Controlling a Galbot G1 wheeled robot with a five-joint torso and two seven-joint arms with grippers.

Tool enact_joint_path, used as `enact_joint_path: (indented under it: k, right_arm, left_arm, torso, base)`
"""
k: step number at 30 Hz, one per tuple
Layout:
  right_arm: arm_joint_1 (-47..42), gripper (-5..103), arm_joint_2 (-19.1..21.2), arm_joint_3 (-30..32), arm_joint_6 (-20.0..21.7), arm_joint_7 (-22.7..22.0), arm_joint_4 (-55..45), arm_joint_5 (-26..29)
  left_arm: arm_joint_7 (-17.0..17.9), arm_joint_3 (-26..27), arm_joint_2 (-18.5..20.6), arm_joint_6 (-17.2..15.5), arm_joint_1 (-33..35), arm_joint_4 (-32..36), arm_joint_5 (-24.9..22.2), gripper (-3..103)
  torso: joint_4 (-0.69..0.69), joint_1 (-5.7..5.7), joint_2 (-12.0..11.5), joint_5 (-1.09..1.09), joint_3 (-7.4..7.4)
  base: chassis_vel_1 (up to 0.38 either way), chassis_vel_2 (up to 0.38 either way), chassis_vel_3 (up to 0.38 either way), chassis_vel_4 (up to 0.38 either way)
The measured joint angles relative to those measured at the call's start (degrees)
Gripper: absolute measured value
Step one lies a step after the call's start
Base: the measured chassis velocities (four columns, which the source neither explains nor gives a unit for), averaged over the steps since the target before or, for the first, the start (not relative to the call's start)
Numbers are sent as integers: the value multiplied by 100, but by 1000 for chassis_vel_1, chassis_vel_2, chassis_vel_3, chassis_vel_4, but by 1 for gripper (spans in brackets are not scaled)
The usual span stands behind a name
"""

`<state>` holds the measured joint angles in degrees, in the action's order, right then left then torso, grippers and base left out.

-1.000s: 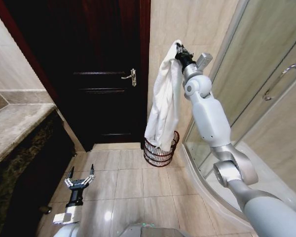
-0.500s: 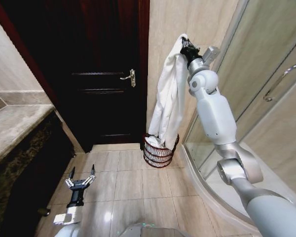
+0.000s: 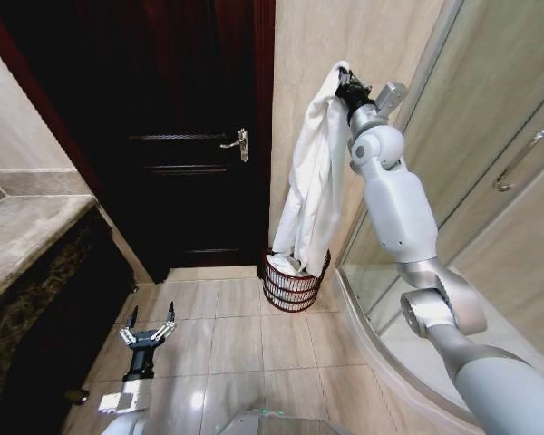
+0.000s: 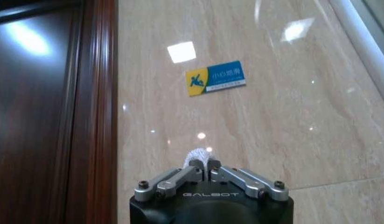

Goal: Discard the used towel into the hamper.

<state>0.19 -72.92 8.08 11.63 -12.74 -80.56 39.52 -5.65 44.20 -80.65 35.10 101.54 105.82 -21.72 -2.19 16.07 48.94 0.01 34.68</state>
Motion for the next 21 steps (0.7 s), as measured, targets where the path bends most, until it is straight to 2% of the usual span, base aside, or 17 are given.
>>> enact_joint_path:
  k: [10, 21]
  right_arm:
    - [-16, 2, -84, -16, 62, -67, 24, -101]
    - [-825, 2, 52, -12, -6, -53, -244, -231]
  left_arm:
    - [0, 22, 36, 20, 8, -10, -13, 100]
    - [2, 17, 23, 34, -10, -25, -7, 100]
  torso:
    - [-1, 0, 0, -1, 0]
    - [0, 0, 0, 0, 0]
  base:
    - [-9, 8, 12, -7]
    - [0, 0, 0, 0]
